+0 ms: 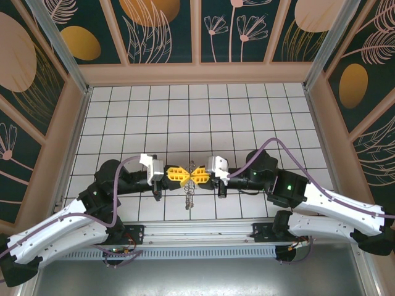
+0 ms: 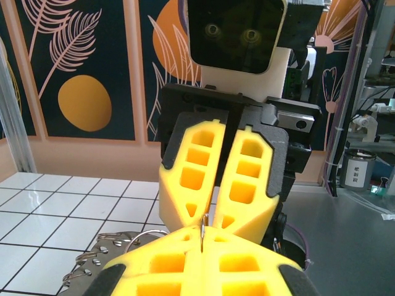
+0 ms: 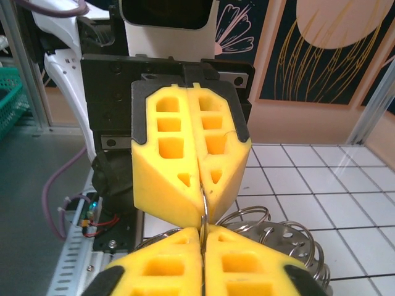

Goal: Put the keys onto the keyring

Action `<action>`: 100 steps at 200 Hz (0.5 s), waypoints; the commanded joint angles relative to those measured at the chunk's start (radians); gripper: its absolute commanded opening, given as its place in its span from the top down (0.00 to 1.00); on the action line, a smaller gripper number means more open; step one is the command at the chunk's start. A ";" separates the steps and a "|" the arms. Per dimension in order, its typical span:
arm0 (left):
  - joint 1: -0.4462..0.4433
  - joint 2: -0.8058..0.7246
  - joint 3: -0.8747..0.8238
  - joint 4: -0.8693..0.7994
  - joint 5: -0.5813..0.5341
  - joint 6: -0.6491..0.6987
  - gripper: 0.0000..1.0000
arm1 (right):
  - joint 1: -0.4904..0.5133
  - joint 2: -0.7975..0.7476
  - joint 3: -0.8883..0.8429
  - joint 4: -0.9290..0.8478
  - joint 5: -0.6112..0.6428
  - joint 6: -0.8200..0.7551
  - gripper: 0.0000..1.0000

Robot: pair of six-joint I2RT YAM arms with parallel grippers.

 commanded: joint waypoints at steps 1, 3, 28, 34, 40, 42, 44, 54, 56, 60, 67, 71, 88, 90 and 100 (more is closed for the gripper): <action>-0.006 -0.008 0.042 0.022 0.011 0.014 1.00 | 0.003 0.005 0.032 0.023 0.008 -0.010 1.00; -0.006 -0.006 0.044 0.016 0.006 0.016 1.00 | 0.002 0.005 0.033 0.020 0.011 -0.010 1.00; -0.006 0.013 0.104 -0.132 -0.052 0.053 1.00 | 0.002 0.005 0.063 -0.036 0.071 -0.026 1.00; -0.007 0.026 0.126 -0.181 -0.065 0.061 0.98 | 0.003 0.008 0.073 -0.056 0.089 -0.034 1.00; -0.007 0.042 0.150 -0.238 -0.080 0.073 0.93 | 0.002 0.010 0.082 -0.071 0.109 -0.040 1.00; -0.006 0.048 0.160 -0.254 -0.086 0.076 0.92 | 0.003 0.011 0.084 -0.077 0.115 -0.042 1.00; -0.006 0.053 0.166 -0.273 -0.091 0.078 0.91 | 0.002 0.012 0.088 -0.081 0.121 -0.043 1.00; -0.006 0.080 0.200 -0.349 -0.118 0.084 0.84 | 0.002 0.018 0.105 -0.110 0.141 -0.056 1.00; -0.006 0.085 0.206 -0.365 -0.123 0.086 0.82 | 0.003 0.021 0.108 -0.114 0.145 -0.057 1.00; -0.006 0.095 0.219 -0.395 -0.132 0.087 0.79 | 0.002 0.024 0.116 -0.124 0.153 -0.061 1.00; -0.006 0.115 0.242 -0.447 -0.143 0.095 0.75 | 0.003 0.032 0.130 -0.144 0.170 -0.068 1.00; -0.006 0.126 0.255 -0.471 -0.150 0.099 0.73 | 0.002 0.038 0.138 -0.157 0.180 -0.071 1.00; -0.007 0.161 0.314 -0.578 -0.194 0.115 0.71 | 0.004 0.072 0.173 -0.216 0.219 -0.084 1.00; -0.006 0.166 0.322 -0.590 -0.200 0.116 0.70 | 0.004 0.076 0.176 -0.225 0.223 -0.085 1.00; -0.006 0.192 0.363 -0.655 -0.227 0.132 0.69 | 0.004 0.097 0.190 -0.253 0.239 -0.091 1.00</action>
